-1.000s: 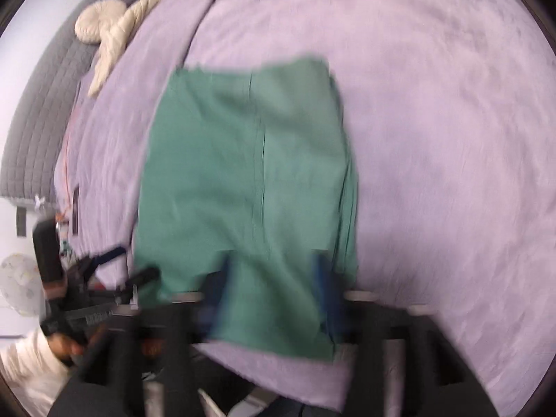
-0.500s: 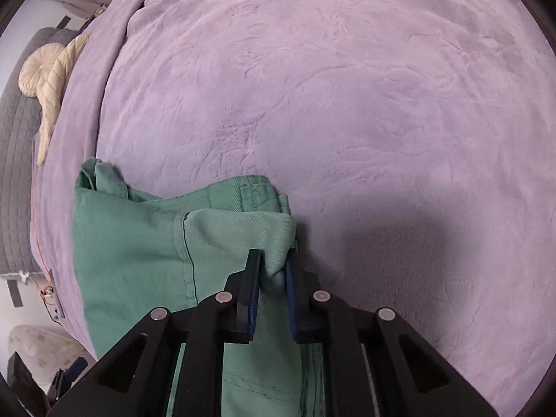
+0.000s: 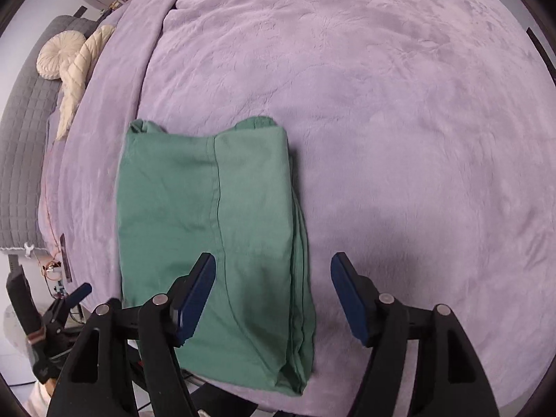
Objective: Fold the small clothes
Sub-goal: 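Open the right tool and withdraw it from the folded shirt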
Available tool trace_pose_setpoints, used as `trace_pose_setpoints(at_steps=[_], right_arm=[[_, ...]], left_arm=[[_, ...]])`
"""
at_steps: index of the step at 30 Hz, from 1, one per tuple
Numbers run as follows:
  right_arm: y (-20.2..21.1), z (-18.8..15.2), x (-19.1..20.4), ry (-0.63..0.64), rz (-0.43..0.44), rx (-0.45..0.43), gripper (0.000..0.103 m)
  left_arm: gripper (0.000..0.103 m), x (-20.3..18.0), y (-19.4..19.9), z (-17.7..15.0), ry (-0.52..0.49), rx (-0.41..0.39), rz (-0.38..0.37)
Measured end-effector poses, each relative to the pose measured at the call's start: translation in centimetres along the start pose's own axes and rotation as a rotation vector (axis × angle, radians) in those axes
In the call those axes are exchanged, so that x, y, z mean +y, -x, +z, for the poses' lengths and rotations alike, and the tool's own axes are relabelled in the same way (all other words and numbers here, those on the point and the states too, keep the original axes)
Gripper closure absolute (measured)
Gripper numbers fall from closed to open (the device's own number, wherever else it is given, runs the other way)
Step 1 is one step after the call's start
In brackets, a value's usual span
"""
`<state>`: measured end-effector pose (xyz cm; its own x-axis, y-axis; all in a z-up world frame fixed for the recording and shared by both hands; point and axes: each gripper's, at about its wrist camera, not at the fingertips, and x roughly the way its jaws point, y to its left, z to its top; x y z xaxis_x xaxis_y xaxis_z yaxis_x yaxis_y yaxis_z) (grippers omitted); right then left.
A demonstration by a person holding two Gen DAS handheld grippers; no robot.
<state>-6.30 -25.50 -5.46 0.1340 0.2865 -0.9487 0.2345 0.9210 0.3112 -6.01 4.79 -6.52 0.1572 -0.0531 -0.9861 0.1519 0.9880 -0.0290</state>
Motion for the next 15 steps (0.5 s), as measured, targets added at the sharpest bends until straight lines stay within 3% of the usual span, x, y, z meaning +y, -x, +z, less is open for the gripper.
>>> trace_pose_setpoints(at_steps=[3, 9, 15], right_arm=[[-0.3, -2.0, 0.9, -0.003, 0.005, 0.036, 0.023], [-0.5, -4.5, 3.0, 0.013, -0.027, 0.065, 0.022], [1.2, -5.1, 4.9, 0.065, -0.139, -0.005, 0.019]], left_arm=[[0.0, -0.2, 0.4, 0.0, -0.016, 0.004, -0.002], [0.0, -0.7, 0.7, -0.3, -0.033, 0.04, 0.005], [0.0, -1.1, 2.1, 0.0, -0.049, 0.039, 0.02]])
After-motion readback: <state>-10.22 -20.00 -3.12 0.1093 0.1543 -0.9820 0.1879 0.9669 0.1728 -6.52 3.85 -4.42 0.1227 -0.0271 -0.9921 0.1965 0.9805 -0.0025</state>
